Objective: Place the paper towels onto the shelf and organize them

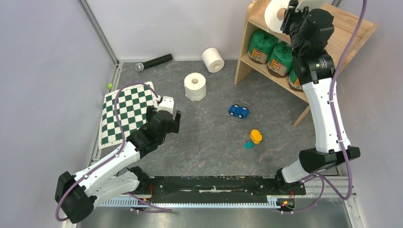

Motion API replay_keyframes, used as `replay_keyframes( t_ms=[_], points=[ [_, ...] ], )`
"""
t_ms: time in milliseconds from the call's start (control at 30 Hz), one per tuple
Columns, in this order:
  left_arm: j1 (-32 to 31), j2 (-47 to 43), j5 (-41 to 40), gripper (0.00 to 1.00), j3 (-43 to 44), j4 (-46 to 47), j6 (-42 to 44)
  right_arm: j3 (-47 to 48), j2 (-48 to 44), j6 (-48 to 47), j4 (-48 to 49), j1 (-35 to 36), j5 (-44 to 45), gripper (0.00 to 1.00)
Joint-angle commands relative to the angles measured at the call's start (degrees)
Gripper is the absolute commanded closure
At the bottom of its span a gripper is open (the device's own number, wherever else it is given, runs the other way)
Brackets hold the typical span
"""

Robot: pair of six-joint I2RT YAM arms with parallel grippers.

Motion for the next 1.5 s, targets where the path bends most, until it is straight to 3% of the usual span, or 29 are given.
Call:
replay_keyframes(
  t_ms=[0,300,433,767,1467],
  points=[
    [0.0,0.0,-2.2,0.0,-0.3,3.0,2.3,2.3,0.2,2.6,5.2,-1.6,-2.5,0.83],
    [0.1,1.5,-2.0,0.0,-0.2,3.4,2.3,2.3,0.1,3.2,6.0,-3.2,-3.3,0.78],
    [0.1,2.1,-2.0,0.0,-0.1,3.6,2.3,2.2,-0.5,3.4,5.9,-3.5,-3.9,0.83],
    [0.1,2.7,-1.8,0.0,-0.4,4.1,2.4,-0.3,-5.3,2.9,5.6,-3.8,-4.4,0.83],
    [0.0,2.9,-1.3,0.0,-0.4,4.3,2.5,-0.7,-4.4,3.3,2.6,-4.1,-4.9,0.68]
  ],
)
